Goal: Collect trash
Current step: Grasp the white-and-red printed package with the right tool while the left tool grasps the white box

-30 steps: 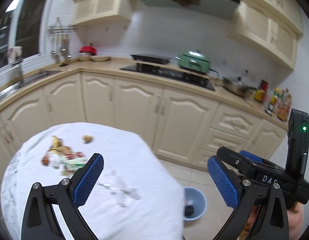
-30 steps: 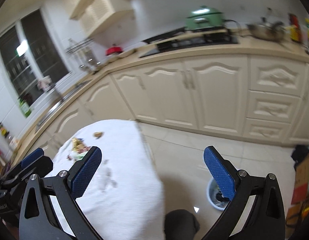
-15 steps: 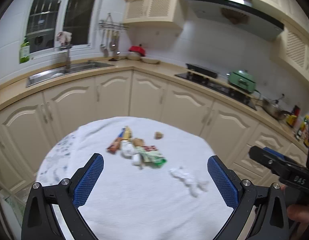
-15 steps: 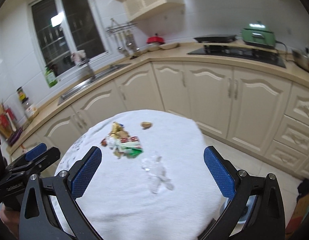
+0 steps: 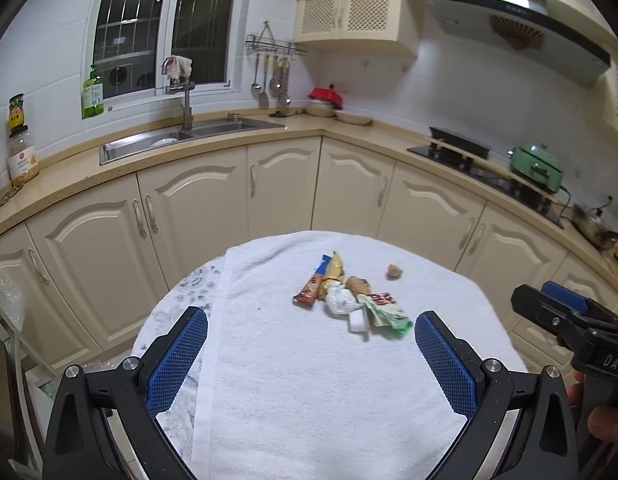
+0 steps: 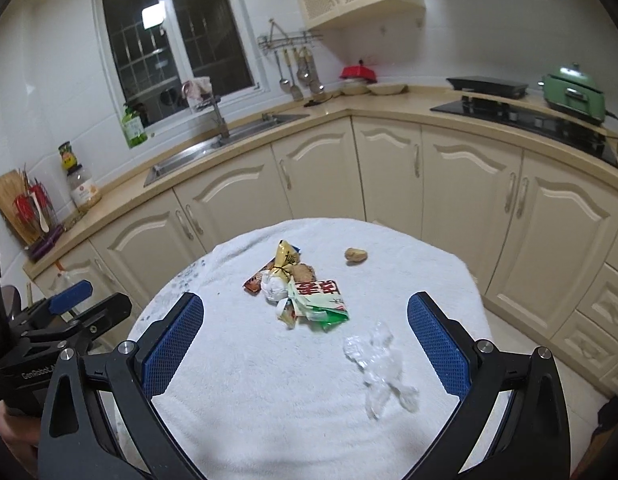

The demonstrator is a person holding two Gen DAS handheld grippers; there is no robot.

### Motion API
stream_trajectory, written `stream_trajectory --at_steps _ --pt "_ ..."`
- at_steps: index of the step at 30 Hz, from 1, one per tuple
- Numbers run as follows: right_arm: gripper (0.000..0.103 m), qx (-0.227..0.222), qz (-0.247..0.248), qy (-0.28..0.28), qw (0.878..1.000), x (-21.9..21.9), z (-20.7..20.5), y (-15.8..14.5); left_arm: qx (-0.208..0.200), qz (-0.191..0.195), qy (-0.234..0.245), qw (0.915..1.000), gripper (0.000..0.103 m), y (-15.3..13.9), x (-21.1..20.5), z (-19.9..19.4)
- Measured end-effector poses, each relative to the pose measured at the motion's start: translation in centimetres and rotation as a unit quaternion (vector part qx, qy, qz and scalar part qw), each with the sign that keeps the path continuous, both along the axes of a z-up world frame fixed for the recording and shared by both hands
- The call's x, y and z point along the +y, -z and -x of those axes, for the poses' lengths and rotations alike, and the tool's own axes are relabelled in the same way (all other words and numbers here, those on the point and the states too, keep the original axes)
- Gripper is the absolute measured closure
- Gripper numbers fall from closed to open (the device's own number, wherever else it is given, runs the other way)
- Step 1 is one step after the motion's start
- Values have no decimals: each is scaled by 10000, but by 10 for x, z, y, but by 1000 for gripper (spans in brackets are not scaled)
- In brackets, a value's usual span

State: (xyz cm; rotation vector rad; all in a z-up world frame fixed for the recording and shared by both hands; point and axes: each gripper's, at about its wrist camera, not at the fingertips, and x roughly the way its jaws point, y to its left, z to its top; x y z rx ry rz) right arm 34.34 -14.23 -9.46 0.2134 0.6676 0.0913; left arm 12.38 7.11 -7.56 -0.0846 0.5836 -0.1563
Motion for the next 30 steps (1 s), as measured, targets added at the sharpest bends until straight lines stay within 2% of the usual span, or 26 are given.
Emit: stream_trajectory --at_steps 11,23,28,29,30 --pt "0 802 297 -315 9958 -5 -62 50 615 -97 43 9981 1 40 -15 -93" --pt "2 1620 412 -740 9831 1 -142 127 1227 -320 32 9919 1 82 -38 -173" --pt "16 1932 553 -949 9750 4 -162 152 1395 -363 81 9895 1 92 -51 -203" --pt "25 2001 580 -1019 9727 5 -163 157 1411 -373 95 9892 1 94 -54 -210" --pt "29 2023 692 -1022 9715 7 -163 160 1419 -389 113 9891 1 96 -57 -216"
